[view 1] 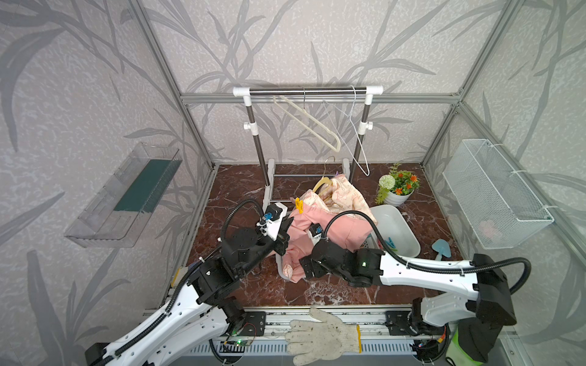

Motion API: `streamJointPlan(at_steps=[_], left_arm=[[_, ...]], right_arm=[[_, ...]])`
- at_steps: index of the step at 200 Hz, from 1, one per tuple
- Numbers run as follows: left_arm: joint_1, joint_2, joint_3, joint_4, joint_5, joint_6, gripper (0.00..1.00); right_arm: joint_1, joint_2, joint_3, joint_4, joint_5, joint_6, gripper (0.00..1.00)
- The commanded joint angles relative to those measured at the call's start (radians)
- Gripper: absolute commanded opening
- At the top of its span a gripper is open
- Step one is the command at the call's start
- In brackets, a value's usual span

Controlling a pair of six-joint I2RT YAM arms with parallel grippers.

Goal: Remove the clothespins securing jackets to the hanger
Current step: Adjust the jacket in the basket.

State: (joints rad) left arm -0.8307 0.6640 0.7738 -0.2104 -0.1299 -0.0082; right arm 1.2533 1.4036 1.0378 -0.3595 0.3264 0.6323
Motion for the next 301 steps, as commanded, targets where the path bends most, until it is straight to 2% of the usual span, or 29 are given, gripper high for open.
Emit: streamJointPlan(at_steps=[1,65,101,118,149,155,179,216,242,301], left_arm=[[-0.016,-0.014,-0.012,-0.027,-0.048,0.059,0.0],[-0.087,-0.027,-0.006,-0.066,-0.123,0.077,0.0],[-0.092,-0.014,0.051,-0.081,-0.122,0.056,0.0],[-0.093,0.029,0.093,-0.1,-0.1,0.022,0.0],[-0.092,0.114,0.175,-0.128,-0.089,-0.064,0.0],[-0.093,0.127,0.191,-0.131,-0.088,-0.084,0.0],[-0.094,0.175,0.275,-0.166,-0.118,-0.167,0.0],[-0.1,0.26,0.424,-0.274,-0.116,-0.248,0.0],[-0.104,0.305,0.527,-0.336,-0.097,-0.285,0.0],[-0.107,0.305,0.57,-0.34,-0.094,-0.334,0.0]], right_arm=[[0.013,-0.072,0.004,-0.035,0.025,-0.049,0.94],[0.011,-0.3,-0.016,-0.121,0.105,-0.037,0.9],[0.014,-0.321,-0.053,-0.031,-0.044,-0.148,0.87],[0.033,-0.316,-0.132,0.131,-0.08,-0.138,0.89],[0.091,-0.258,-0.22,0.387,-0.03,-0.16,0.96],[0.101,-0.245,-0.228,0.428,-0.013,-0.171,1.0],[0.12,-0.18,-0.239,0.577,0.002,-0.184,0.99],[0.13,-0.101,-0.223,0.691,-0.01,-0.221,0.99],[0.131,-0.041,-0.187,0.699,-0.039,-0.204,0.99],[0.144,0.088,-0.2,0.924,-0.052,-0.102,0.99]])
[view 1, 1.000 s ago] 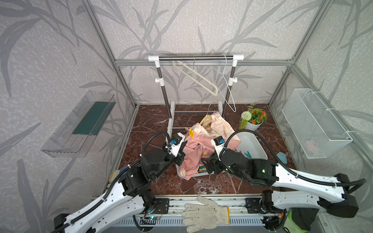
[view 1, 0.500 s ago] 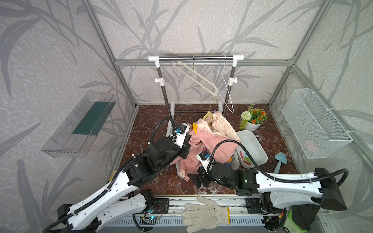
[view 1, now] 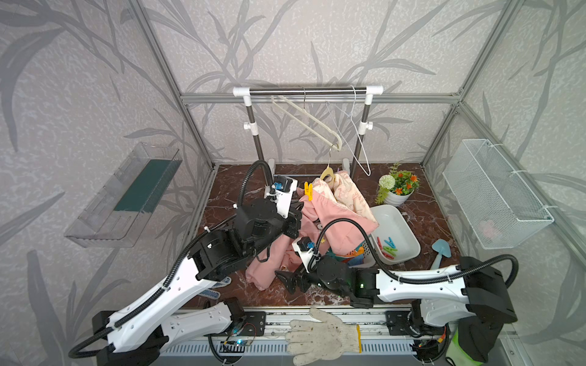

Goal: Remove the clothespins securing jackets to the hanger
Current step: Adjust the jacket in the basket.

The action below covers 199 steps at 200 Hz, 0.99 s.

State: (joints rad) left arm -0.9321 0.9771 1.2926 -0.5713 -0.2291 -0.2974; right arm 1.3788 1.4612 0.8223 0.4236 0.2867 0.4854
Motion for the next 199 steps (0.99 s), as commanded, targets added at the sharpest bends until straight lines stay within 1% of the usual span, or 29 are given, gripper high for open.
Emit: streamJointPlan(at_steps=[1,34,42,55,70,89,97,108,113,124,142,145,154,161,187,196,199], left_arm=[[-0.005,-0.007,0.052,0.019,0.005,-0.045,0.0],[-0.007,0.015,0.063,0.029,0.009,-0.066,0.0],[-0.008,0.017,0.063,0.041,0.014,-0.076,0.0],[-0.011,0.022,0.067,0.054,0.023,-0.092,0.0],[-0.017,0.021,0.071,0.063,0.024,-0.101,0.0],[-0.022,0.023,0.074,0.068,0.015,-0.104,0.0],[-0.023,0.022,0.074,0.07,0.014,-0.106,0.0],[-0.025,0.019,0.072,0.078,0.013,-0.109,0.0],[-0.027,0.018,0.072,0.082,0.014,-0.111,0.0],[-0.031,0.018,0.076,0.088,0.012,-0.117,0.0],[-0.037,0.017,0.076,0.099,0.01,-0.121,0.0],[-0.038,0.016,0.076,0.1,0.011,-0.121,0.0],[-0.04,0.014,0.075,0.101,0.015,-0.121,0.0],[-0.04,0.013,0.078,0.096,0.014,-0.119,0.0],[-0.04,-0.013,0.076,0.091,-0.013,-0.1,0.0],[-0.04,-0.024,0.076,0.086,-0.025,-0.088,0.0],[-0.04,-0.027,0.077,0.084,-0.031,-0.084,0.0]], right_arm=[[0.019,0.031,0.018,0.142,-0.012,0.045,0.99],[0.034,0.065,0.073,0.08,0.024,0.057,0.99],[0.035,0.081,0.099,0.043,0.044,0.066,0.99],[0.038,0.108,0.139,-0.011,0.112,0.087,1.0],[0.038,0.144,0.151,0.028,0.147,0.101,1.0],[0.037,0.186,0.211,-0.016,0.169,0.099,0.96],[0.037,0.204,0.239,-0.051,0.185,0.104,0.91],[0.03,0.223,0.279,-0.137,0.228,0.145,0.76],[0.027,0.232,0.298,-0.196,0.253,0.213,0.7],[0.015,0.24,0.328,-0.3,0.295,0.298,0.63],[0.009,0.278,0.332,-0.32,0.324,0.347,0.48],[0.009,0.278,0.331,-0.32,0.33,0.35,0.46],[0.009,0.281,0.335,-0.323,0.338,0.343,0.34],[0.009,0.279,0.337,-0.332,0.342,0.335,0.27],[0.008,0.251,0.317,-0.306,0.322,0.275,0.06],[0.009,0.212,0.307,-0.287,0.289,0.238,0.0],[0.009,0.204,0.304,-0.282,0.278,0.225,0.0]])
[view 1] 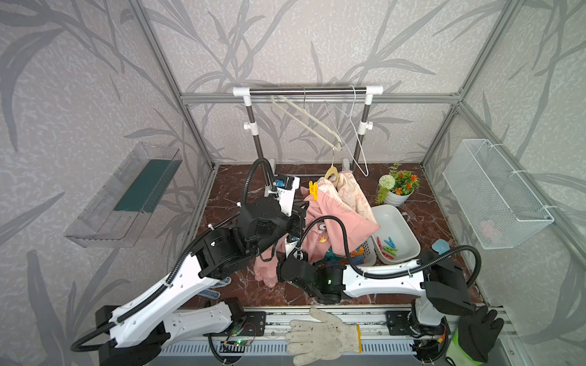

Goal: Remove the clothespins securing jackets to the hanger
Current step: Adjust the jacket in the basket.

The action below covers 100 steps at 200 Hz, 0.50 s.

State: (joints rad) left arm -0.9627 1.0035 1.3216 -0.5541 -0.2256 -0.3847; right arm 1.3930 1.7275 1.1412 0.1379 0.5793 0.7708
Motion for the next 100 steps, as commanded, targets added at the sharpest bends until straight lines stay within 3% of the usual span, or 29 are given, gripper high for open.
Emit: streamJointPlan(at_steps=[1,50,100], left_arm=[[-0.01,-0.054,0.048,0.066,-0.035,0.004,0.0],[-0.01,-0.122,0.057,0.024,-0.093,0.068,0.0],[-0.01,-0.138,0.054,-0.022,-0.06,0.108,0.0]], right_arm=[[-0.004,-0.065,-0.016,0.004,-0.017,-0.065,0.0],[0.003,-0.232,0.004,-0.073,-0.148,-0.267,0.0],[0.002,-0.319,0.046,-0.164,-0.21,-0.358,0.0]])
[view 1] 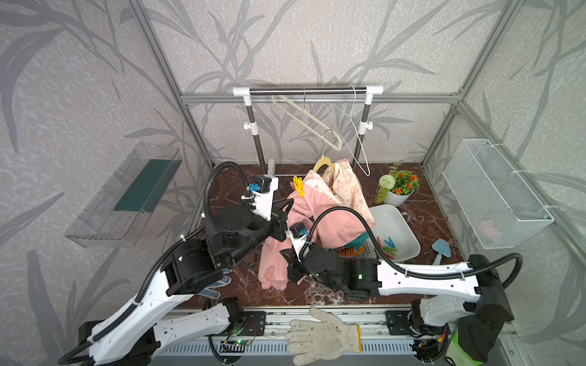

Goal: Remove the clothespins securing jackets to the hanger
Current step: Adjust the jacket in the basket.

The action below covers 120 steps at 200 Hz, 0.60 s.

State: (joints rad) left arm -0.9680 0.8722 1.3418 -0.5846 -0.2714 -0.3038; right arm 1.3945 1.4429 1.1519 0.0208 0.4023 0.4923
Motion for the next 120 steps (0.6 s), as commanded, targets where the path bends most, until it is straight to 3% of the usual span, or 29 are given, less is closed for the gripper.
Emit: streamJointPlan(at_steps=[1,55,97,120], left_arm=[[-0.005,-0.007,0.033,0.008,-0.012,0.028,0.0],[-0.005,-0.049,-0.082,0.094,0.073,0.072,0.0],[-0.005,-0.074,-0.147,0.158,0.139,0.119,0.0],[-0.005,-0.081,-0.188,0.194,0.184,0.141,0.0]], right_arm=[[0.001,-0.034,0.036,-0.049,-0.032,-0.082,0.0],[-0.049,-0.11,-0.03,-0.156,0.129,-0.252,0.0],[-0.138,-0.139,-0.191,-0.036,0.318,-0.281,0.0],[-0.177,-0.117,-0.263,0.022,0.352,-0.27,0.0]])
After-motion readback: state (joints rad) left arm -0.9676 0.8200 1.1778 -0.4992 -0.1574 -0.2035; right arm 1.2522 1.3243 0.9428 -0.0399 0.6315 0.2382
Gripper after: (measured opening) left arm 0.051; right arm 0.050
